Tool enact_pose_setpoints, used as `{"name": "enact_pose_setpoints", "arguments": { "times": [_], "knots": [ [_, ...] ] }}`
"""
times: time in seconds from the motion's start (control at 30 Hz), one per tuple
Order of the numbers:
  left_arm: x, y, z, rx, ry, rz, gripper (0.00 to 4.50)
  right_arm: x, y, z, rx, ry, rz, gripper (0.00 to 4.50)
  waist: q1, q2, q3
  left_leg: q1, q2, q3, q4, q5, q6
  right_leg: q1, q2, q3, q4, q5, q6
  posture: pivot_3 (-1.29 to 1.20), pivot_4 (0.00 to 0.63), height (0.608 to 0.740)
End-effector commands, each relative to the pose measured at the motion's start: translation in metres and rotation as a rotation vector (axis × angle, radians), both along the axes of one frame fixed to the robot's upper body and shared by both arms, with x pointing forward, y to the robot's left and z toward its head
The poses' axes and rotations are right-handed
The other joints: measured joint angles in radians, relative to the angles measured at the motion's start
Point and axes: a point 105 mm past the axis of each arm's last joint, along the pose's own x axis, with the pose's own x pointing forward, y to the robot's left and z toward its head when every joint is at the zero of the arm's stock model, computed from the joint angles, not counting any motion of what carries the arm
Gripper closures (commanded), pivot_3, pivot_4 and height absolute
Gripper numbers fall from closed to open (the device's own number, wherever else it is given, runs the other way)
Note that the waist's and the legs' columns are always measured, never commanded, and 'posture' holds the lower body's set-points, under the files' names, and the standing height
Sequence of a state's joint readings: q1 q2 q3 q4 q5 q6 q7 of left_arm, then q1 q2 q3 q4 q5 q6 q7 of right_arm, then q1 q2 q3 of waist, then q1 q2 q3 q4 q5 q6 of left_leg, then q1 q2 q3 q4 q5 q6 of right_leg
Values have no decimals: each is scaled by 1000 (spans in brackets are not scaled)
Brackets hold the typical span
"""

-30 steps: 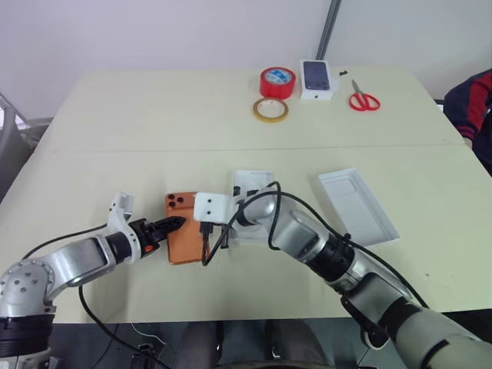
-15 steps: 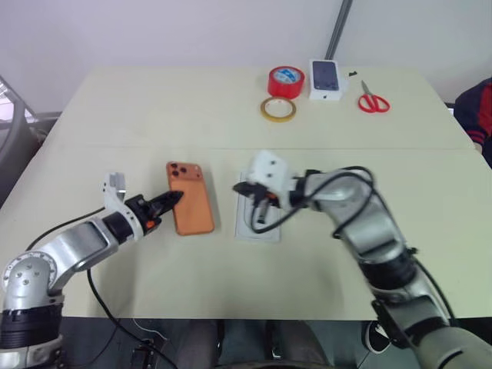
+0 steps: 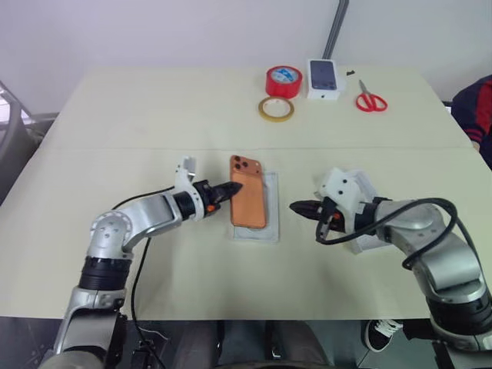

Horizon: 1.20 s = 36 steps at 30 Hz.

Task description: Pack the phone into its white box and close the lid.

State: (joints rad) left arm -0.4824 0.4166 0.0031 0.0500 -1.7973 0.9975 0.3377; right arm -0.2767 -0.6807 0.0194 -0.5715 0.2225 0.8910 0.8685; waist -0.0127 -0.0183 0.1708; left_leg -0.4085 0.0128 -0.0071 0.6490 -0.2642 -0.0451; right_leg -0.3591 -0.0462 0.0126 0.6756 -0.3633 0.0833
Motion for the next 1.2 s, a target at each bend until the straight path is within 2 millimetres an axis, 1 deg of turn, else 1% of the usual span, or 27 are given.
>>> {"name": "enact_pose_setpoints", "arguments": {
  "times": [0.03, 0.13, 0.3, 0.4, 0.43, 0.57, 0.6, 0.63, 0.7, 0.8, 0.9, 0.93, 1.0, 1.1, 1.17, 1.2],
  "knots": [
    [-1, -11, 8, -7, -45, -58, 4166, -2, -8, 16, 13, -65, -34, 4500, 1, 0, 0, 0, 0, 0, 0, 0, 0, 0, 0, 0, 0, 0, 0, 0, 150, 740],
    [1, -14, 5, 2, -42, -58, 4166, -2, -16, 16, 7, -66, -55, 4500, 2, 0, 0, 0, 0, 0, 0, 0, 0, 0, 0, 0, 0, 0, 0, 0, 150, 740],
    [4, -18, 2, -2, -40, -54, 4166, -1, -20, 14, -2, -64, -66, 4500, 2, 0, 0, 0, 0, 0, 0, 0, -1, 1, 0, 0, 0, 0, 0, 0, 150, 740],
    [4, -19, 1, -1, -40, -53, 3142, 0, -20, 14, -4, -65, -66, 4500, 2, 0, 0, 0, 0, 0, 0, 1, -1, 1, 0, 0, 0, 0, 0, 0, 150, 740],
    [4, -18, 2, -1, -42, -53, 2675, 0, -20, 14, -5, -65, -65, 4500, 2, 0, 0, 0, 0, 0, 0, 1, -1, 1, 0, 0, 0, 0, 0, 0, 150, 740],
    [0, -13, 8, -9, -62, -61, 556, 1, -18, 14, -6, -65, -56, 4500, 2, 0, 0, 1, 0, 0, 1, 1, -1, 1, 0, 0, 0, 0, 0, 0, 150, 740],
    [-1, -10, 11, -13, -72, -63, 124, 1, -18, 13, -7, -64, -54, 4500, 2, 0, 0, 1, 0, 0, 1, 1, -1, 1, 0, 0, 0, 0, 0, 0, 150, 740],
    [-2, -5, 16, -16, -85, -62, 16, 1, -17, 13, -8, -64, -51, 4500, 1, 0, 0, 1, 0, 0, 1, 1, -1, 2, 0, 0, 0, 0, 0, 0, 150, 740],
    [-4, 5, 23, -9, -109, -56, 16, 1, -16, 13, -9, -64, -45, 4500, -2, 0, 0, 1, 0, 0, 0, 1, -1, 1, 1, 0, 0, 0, 0, 0, 150, 740],
    [-6, 23, 28, 49, -150, -39, 16, 2, -13, 13, -16, -64, -37, 4500, 0, 0, 0, 1, 1, 0, 0, 1, -2, 1, 1, 0, 0, 0, 0, 0, 150, 740],
    [-3, 52, 32, 206, -230, 14, 16, 7, -12, 8, -55, -55, -49, 4500, 1, 0, 0, 1, 1, 0, 1, 1, -2, 1, 1, 0, 0, 0, 0, 0, 150, 740],
    [0, 61, 32, 273, -260, 42, 251, 10, -11, 6, -68, -50, -57, 4500, 1, 0, 0, 1, 1, 0, 0, 1, -2, 1, 1, 0, 0, 0, 0, 0, 150, 740],
    [3, 72, 29, 410, -323, 59, 865, 17, -11, 2, -99, -42, -80, 4500, 1, 0, 0, 1, 1, 0, 0, 1, -2, 1, 1, 0, 0, 0, 0, 0, 150, 740],
    [2, 72, 18, 588, -406, -1, 2435, 27, -8, -6, -136, -18, -122, 4500, 3, 0, 1, 1, 0, 0, 0, 1, -2, 1, 1, 0, 0, 0, 0, 0, 150, 740],
    [2, 67, 12, 657, -451, -47, 3492, 30, -3, -10, -162, -8, -122, 4500, 4, 0, 1, 1, 0, 0, 0, 1, -2, 1, 0, 0, -1, 0, 0, 0, 150, 740],
    [2, 61, 10, 682, -480, -80, 4137, 31, 1, -13, -182, -6, -115, 4500, 3, 0, 1, 0, 0, 0, 0, 1, -2, 1, 0, 0, -1, 0, 0, 0, 150, 740]
  ]
}}
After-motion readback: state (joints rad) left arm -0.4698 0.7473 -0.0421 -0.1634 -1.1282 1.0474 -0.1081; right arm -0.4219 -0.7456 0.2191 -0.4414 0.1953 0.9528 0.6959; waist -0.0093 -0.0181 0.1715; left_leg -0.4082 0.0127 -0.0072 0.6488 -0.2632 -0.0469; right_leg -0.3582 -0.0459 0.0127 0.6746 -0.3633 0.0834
